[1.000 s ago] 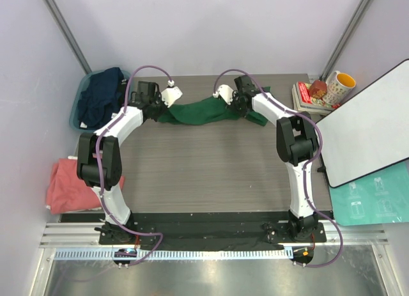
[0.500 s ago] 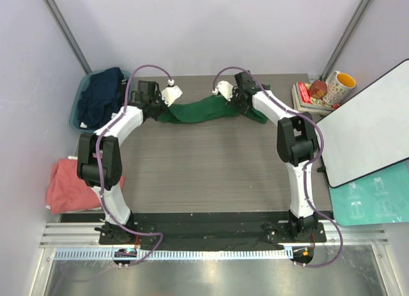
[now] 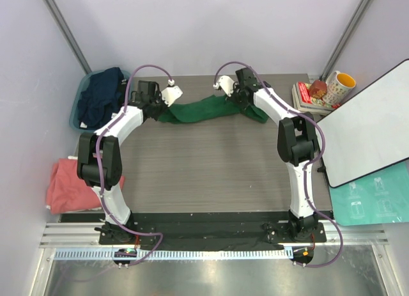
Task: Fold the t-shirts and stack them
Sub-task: Flatten out the tshirt
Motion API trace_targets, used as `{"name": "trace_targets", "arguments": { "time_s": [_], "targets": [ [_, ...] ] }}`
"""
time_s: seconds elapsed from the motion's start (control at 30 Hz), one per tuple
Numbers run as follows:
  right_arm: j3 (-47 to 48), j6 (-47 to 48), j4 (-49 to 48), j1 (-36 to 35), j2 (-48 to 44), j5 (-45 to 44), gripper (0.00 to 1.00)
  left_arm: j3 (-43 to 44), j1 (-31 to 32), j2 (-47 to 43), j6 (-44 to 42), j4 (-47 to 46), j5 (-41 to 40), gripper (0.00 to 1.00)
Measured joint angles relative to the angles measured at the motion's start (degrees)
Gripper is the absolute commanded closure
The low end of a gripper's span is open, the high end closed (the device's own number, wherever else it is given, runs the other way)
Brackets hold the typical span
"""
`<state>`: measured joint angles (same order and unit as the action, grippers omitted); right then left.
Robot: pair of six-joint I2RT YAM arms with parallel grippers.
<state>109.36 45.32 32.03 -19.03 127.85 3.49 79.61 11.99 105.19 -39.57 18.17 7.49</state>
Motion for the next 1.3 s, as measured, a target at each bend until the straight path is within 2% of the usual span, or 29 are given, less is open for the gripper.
{"name": "trace_targets", "arguments": {
  "time_s": [0.23, 0.4, 0.57, 0.7, 0.83, 0.97, 1.03, 1.07, 1.1, 1.13, 1.17, 1.2, 1.23, 1.3],
  "targets": [
    [4.42, -1.44, 0.33, 0.28, -0.15, -0.26, 0.99, 0.17, 0.07, 0.00, -0.17, -0.02, -1.25, 1.00],
    [6.62, -0.24, -0.48, 0.50, -2.54, -3.96, 0.99, 1.68, 0.37, -0.09, -3.34, -0.22, -7.39, 1.00],
    [-0.31, 4.61, -0.44, 2.32, -10.91, -4.33, 0.99, -2.14, 0.13, -4.61, -9.73, -0.72, -9.68, 1.00],
    [-7.23, 9.07, 4.02, 3.56, -17.70, -1.40, 0.99, -6.36, -0.59, -12.33, -15.19, 2.43, -6.97, 1.00],
    [-9.53, 12.15, 11.13, 3.87, -19.50, 1.92, 0.99, -8.07, -1.27, -17.51, -19.45, 4.72, -4.50, 1.00],
    [-10.58, 13.27, 16.50, 3.63, -19.15, 4.70, 0.99, -9.31, -1.79, -18.18, -21.86, 6.01, -4.04, 1.00],
    [-10.58, 13.33, 17.77, 3.65, -18.69, 5.31, 0.96, -9.49, -1.86, -17.75, -22.49, 6.71, -3.96, 1.00],
    [-10.58, 13.31, 18.05, 3.65, -18.49, 5.49, 0.92, -9.49, -1.86, -17.51, -22.73, 6.97, -3.93, 1.00],
    [-10.58, 13.33, 18.34, 3.67, -18.25, 5.68, 0.84, -9.49, -1.88, -17.35, -22.91, 7.04, -3.91, 1.00],
    [-10.58, 13.42, 18.69, 3.69, -17.99, 5.77, 0.79, -9.49, -1.90, -17.27, -23.19, 7.06, -3.91, 1.00],
    [-10.58, 13.46, 18.95, 3.74, -17.84, 5.95, 0.78, -9.49, -1.90, -17.22, -23.54, 7.06, -3.89, 1.00],
    [-10.58, 13.66, 19.19, 3.76, -17.73, 5.86, 0.95, -9.49, -1.95, -17.18, -23.78, 7.06, -3.93, 1.00],
    [-10.58, 14.03, 19.58, 3.87, -17.64, 5.62, 0.98, -9.49, -2.05, -17.18, -23.96, 7.06, -4.00, 1.00],
    [-10.58, 14.53, 20.17, 4.24, -17.57, 5.40, 0.95, -9.49, -2.47, -17.05, -24.17, 7.08, -4.11, 1.00]
  ]
}}
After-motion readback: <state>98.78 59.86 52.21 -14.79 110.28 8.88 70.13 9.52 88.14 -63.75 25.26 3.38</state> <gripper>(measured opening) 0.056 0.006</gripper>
